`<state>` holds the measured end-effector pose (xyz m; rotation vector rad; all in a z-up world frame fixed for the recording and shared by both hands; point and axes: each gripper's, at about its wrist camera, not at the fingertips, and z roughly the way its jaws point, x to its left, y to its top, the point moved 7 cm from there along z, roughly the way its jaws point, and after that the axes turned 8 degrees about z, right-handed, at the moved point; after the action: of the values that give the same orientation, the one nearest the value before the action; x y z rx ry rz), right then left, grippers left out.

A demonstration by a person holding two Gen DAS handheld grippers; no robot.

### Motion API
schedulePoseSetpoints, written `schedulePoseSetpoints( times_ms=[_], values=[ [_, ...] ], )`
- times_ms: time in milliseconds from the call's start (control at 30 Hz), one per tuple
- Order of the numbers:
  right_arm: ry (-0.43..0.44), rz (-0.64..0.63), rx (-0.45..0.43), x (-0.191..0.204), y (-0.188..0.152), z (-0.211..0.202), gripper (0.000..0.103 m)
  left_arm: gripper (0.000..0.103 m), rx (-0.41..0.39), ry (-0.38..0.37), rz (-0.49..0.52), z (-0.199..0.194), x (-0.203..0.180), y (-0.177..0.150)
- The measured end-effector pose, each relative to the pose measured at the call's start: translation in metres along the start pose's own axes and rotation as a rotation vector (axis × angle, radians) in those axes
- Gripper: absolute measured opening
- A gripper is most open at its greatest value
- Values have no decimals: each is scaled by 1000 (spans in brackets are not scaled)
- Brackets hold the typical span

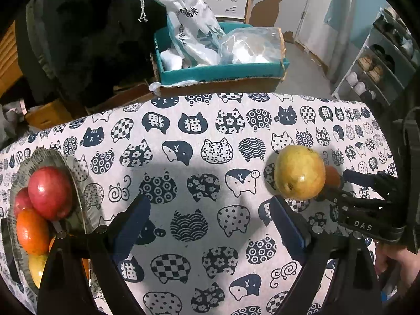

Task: Organize fruits
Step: 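Grasp the small orange with the right gripper while the left gripper approaches the large pear, then grasp the large green-yellow pear with the left gripper and lift it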

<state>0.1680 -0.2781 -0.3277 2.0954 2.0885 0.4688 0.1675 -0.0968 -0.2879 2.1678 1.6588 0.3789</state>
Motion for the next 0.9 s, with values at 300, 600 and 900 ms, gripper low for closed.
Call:
schedulePoseSetpoints(
  times_ms=[300,600,900],
  values=[
    [92,25,36,3,1,12,43,93,7,-55,-15,10,-12,10],
    [23,94,-8,-23,-4,-4,43,93,-4,-110,37,16,-48,23],
    [-95,183,-43,-74,-11,-20,43,93,19,-148,83,35,-87,34]
  ],
)
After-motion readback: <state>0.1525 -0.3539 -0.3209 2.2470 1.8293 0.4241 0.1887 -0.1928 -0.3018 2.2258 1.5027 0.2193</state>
